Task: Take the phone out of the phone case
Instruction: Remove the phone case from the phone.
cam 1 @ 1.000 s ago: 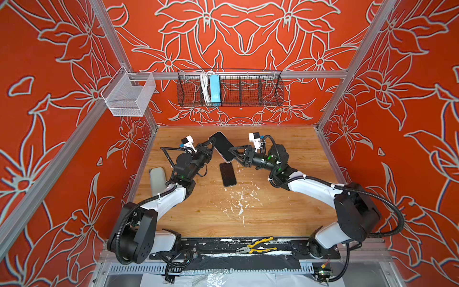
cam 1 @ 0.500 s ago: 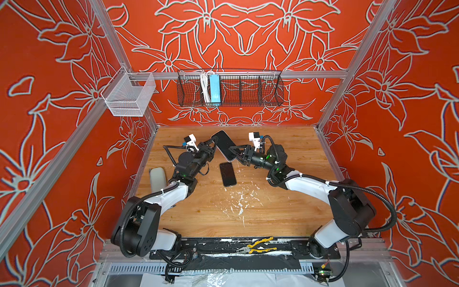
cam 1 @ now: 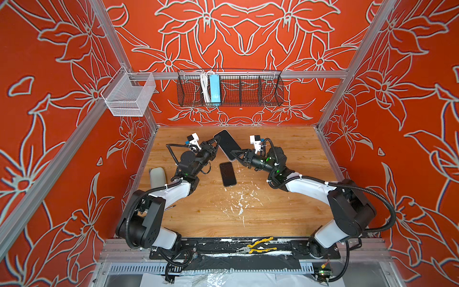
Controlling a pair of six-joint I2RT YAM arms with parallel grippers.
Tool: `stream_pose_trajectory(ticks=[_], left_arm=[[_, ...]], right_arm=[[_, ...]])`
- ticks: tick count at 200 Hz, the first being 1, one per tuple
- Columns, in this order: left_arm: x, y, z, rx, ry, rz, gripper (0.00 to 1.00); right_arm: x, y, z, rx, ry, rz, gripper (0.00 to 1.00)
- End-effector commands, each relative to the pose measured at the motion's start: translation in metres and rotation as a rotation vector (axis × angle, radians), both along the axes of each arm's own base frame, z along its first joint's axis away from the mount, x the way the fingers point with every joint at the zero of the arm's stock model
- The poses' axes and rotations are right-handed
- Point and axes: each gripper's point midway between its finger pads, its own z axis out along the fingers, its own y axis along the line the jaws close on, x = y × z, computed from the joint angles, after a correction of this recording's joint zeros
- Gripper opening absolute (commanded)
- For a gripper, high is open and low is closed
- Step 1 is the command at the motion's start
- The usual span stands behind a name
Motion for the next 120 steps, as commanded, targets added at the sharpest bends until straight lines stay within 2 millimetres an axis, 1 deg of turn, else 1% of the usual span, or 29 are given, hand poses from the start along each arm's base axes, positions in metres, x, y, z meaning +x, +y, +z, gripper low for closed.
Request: stream_pose_trajectory(ticks=[1,22,43,120], left_arm=[[-0.008,0.004,0.011,0.015,-0.058,0.020,0.00],[-0.011,0.005,0.009,0.015,-0.055,0.022,0.00],[-0.013,0.005,0.008,0.017,-0.052,0.022,0.00],[-0.018,0.007,0.013,0.015,-0.065,0.021,0.00]], right_arm=[[-0.008,-0.006,0.036,0.060,-0.105,-0.019,0.18],[-0.006,-0.014,0.040,0.063,-0.120,-0.052,0.19],[-0.007,-0.017,0.044,0.060,-0.135,-0.064,0.19],[-0.007,-0.030,0.049,0.050,-0.158,-0.119,0.23]])
